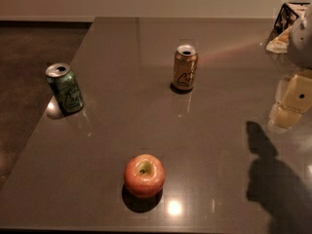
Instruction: Move green can near orange can
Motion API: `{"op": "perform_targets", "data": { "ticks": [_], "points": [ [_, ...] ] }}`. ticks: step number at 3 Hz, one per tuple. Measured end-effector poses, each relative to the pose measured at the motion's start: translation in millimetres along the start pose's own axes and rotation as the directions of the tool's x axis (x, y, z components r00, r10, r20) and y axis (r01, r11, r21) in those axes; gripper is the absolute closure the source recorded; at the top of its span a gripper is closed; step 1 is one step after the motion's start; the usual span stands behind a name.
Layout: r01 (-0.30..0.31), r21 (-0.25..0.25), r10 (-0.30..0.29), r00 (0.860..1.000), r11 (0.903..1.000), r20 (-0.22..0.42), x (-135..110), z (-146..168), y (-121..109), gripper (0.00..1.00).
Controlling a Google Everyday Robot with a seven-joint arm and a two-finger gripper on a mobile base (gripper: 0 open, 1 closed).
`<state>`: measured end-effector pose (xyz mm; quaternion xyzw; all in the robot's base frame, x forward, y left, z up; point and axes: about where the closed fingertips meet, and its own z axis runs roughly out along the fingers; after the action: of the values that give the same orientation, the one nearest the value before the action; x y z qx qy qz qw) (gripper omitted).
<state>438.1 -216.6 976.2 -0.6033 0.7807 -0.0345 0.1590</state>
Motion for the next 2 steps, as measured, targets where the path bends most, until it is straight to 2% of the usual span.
{"op": "perform_targets", "data": {
  "ticks": [2],
  "points": [
    [0.000,-0.002,0.000,1.000,1.0000,0.025,-4.8,-0.9,-2.4,0.00]
  ]
}}
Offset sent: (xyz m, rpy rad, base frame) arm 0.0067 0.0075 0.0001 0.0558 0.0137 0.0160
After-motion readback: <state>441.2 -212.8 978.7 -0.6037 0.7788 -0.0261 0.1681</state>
